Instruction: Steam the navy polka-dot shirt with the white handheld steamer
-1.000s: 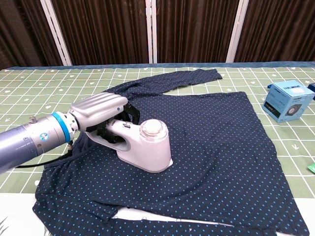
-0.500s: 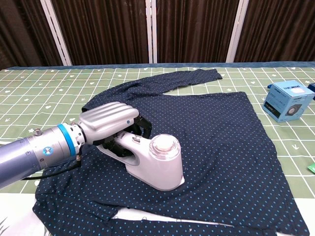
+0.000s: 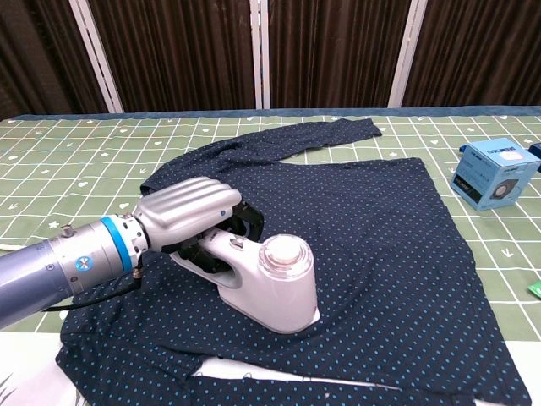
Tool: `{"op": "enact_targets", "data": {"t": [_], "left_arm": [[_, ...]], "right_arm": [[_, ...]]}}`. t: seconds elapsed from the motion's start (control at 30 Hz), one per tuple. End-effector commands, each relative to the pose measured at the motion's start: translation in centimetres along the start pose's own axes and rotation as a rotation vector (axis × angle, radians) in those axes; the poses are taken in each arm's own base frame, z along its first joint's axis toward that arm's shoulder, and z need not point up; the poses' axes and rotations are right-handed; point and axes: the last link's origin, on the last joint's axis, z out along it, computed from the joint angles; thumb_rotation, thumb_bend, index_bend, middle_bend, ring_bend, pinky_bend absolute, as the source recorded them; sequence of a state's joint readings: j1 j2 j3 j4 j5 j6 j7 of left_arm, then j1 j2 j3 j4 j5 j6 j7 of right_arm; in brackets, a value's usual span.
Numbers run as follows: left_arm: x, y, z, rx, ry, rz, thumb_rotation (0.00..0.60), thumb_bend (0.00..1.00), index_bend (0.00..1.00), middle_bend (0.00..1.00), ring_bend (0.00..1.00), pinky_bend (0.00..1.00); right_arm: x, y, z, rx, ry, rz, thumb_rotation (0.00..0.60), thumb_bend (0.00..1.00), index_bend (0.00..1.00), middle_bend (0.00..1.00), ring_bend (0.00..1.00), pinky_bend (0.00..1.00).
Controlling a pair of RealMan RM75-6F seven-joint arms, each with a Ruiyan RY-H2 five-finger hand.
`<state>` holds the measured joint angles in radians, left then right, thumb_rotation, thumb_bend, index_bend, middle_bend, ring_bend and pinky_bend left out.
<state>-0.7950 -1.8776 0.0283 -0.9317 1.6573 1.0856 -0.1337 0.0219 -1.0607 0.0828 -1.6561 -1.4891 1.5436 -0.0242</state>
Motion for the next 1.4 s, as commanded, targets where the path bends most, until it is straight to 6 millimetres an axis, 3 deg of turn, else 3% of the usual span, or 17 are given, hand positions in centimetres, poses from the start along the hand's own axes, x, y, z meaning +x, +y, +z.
{"op": "enact_targets", "data": {"t": [0.03,0.47,0.67,1.4], "left_arm": [[0.2,-0.6,-0.1,0.014,0.000,0.009,0.600,0.80,0.96,0.85,0.83,1.00],[1.3,-4.2,-0.9,0.107,0.010,0.039,0.600,0.80,0.96,0.85,0.83,1.00],[1.3,-4.9,-1.0,0.126,0.003,0.043,0.600,0.80,0.96,0.85,0.83,1.00],[0.7,0.5,-1.0,-0.061,-0.001,-0.013,0.600,0.80,0.96,0.85,0.83,1.00]], "right_arm": [[0.0,0.0,0.0,0.000,0.000,0.000,0.600,0.00,0.00,0.00,0.00,0.00],[0.0,-0.2,-0.1,0.005,0.000,-0.002,0.600,0.00,0.00,0.00,0.00,0.00],[0.0,-0.3,-0.1,0.007,0.000,-0.003,0.600,0.00,0.00,0.00,0.00,0.00],[0.1,-0.1,-0.1,0.002,0.004,0.001,0.600,0.00,0.00,0.00,0.00,0.00]]}}
